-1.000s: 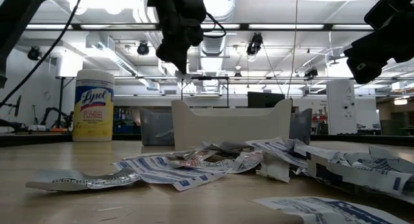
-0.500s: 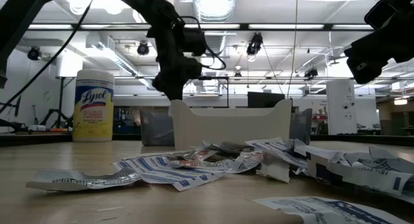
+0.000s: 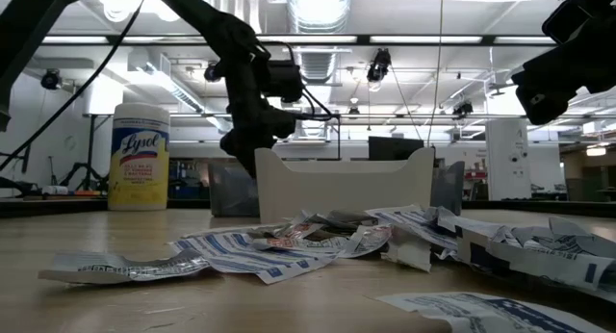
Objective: Pick & Place First Aid Supplies
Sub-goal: Put the alcohol pad into the left black bin
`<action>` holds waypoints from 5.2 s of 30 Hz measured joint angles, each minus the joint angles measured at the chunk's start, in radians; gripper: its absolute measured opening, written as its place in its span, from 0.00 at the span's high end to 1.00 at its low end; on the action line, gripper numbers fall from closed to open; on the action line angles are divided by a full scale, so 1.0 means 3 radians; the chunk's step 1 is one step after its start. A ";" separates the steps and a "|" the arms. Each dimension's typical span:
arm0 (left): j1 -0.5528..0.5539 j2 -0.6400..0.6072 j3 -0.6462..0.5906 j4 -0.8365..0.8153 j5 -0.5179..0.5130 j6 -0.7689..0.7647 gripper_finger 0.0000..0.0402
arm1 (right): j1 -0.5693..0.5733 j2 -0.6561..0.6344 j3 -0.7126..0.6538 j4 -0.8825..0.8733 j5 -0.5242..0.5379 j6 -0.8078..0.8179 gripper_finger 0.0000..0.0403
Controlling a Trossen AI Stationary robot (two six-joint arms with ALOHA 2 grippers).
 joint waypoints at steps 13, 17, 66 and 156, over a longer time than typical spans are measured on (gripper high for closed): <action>0.0004 -0.0014 0.0233 -0.0345 0.0007 -0.0085 0.62 | 0.0001 0.0000 0.0000 0.0000 0.0000 -0.0001 0.82; -0.0004 -0.0018 0.0706 -0.0986 0.0026 -0.0336 0.54 | 0.0001 0.0000 0.0000 0.0000 0.0000 -0.0001 0.80; -0.3006 0.0001 0.0836 0.0663 -0.0608 -0.3013 0.53 | 0.0000 0.0000 0.0000 0.0000 -0.0005 -0.0001 0.83; -0.3724 -0.1903 -0.1859 0.0609 -0.1857 -0.3831 0.53 | 0.1055 0.5595 0.4543 -0.1413 -0.0894 -0.0345 0.81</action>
